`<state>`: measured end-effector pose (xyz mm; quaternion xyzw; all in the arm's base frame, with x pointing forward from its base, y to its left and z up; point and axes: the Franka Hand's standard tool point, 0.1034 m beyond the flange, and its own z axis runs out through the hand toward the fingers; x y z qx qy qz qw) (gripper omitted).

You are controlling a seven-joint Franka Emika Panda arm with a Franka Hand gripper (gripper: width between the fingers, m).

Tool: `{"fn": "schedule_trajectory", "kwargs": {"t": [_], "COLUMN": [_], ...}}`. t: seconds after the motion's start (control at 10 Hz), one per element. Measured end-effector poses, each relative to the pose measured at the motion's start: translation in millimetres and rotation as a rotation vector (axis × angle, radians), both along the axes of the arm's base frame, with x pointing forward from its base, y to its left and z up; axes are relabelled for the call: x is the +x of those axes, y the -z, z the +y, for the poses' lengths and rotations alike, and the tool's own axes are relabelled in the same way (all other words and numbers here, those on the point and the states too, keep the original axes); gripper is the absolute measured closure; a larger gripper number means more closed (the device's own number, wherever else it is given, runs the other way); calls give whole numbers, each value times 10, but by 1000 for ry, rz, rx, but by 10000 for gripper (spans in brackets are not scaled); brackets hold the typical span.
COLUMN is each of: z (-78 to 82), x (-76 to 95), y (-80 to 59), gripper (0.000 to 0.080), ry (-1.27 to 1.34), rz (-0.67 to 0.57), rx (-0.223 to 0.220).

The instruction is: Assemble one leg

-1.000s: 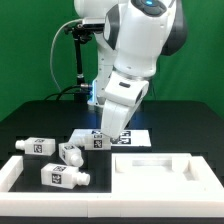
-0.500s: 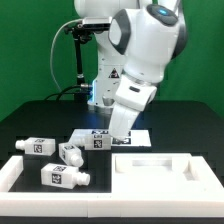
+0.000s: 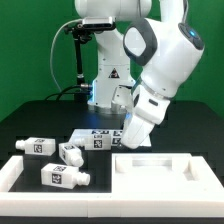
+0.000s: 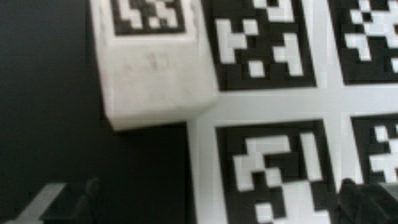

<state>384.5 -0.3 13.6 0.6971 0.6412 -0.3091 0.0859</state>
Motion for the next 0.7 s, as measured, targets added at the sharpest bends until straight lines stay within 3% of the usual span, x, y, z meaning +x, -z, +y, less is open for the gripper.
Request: {"fn": "schedule_trajectory", "kwargs": {"t": [0.1,0.7], "z": [-50,-162], "x": [58,-35], "y": [5,41], "gripper": [150,150], "ry": [4,22], "rz": [14,48], "rx": [-10,-42]}}
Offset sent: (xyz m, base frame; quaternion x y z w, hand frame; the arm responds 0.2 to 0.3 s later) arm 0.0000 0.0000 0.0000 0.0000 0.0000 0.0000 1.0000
